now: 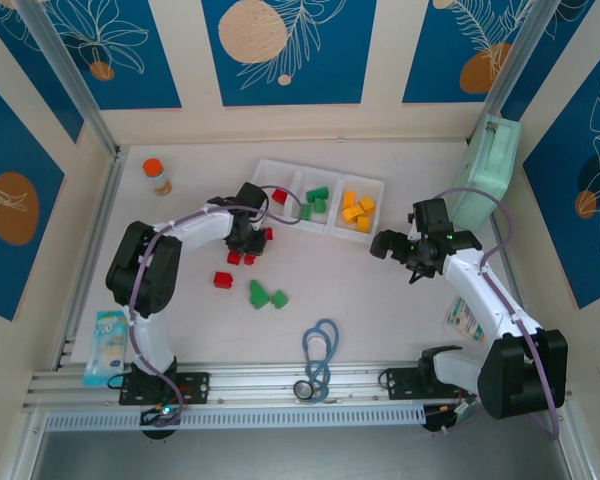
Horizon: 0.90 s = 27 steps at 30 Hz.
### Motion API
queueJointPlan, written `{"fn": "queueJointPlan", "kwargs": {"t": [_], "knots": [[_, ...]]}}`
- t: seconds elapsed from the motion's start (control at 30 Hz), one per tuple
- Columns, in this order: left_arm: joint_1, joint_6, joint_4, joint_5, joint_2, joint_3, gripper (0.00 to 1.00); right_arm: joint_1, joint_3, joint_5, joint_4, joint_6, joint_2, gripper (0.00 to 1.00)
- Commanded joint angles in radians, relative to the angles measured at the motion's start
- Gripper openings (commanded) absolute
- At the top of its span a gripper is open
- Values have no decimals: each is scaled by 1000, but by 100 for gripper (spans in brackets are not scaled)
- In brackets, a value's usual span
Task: Sort the legos into containers by color
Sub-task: Pick up the lego from the center of the table, then place the lego in the container.
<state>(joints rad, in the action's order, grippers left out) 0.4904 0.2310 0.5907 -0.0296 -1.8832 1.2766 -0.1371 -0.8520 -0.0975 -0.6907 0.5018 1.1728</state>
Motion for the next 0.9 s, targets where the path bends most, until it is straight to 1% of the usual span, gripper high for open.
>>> {"fn": "queueJointPlan", "kwargs": {"t": [0.0,0.1,0.23,0.43,0.53,0.7,0.77,0.87], "knots": [[7,10,-19,-18,106,-16,15,1,-1,-5,3,3,-17,100],[8,10,-33,-25,154,4,14,3,-3,-5,1,6,-24,100],[2,4,-55,-46,139,78,15,1,-9,1,-2,10,-26,100],[-14,2,-54,-83,-22,300,16,-2,-28,14,-20,16,-42,100],[-18,-2,-52,-92,-116,424,14,0,-24,4,-27,14,-70,99],[-23,-16,29,-118,-276,659,13,5,-13,25,-29,0,-111,99],[-26,-15,24,-134,-306,690,14,5,-14,31,-41,-9,-124,99],[-33,-11,-12,-139,-330,696,22,8,-13,54,-46,-17,-147,99]]}}
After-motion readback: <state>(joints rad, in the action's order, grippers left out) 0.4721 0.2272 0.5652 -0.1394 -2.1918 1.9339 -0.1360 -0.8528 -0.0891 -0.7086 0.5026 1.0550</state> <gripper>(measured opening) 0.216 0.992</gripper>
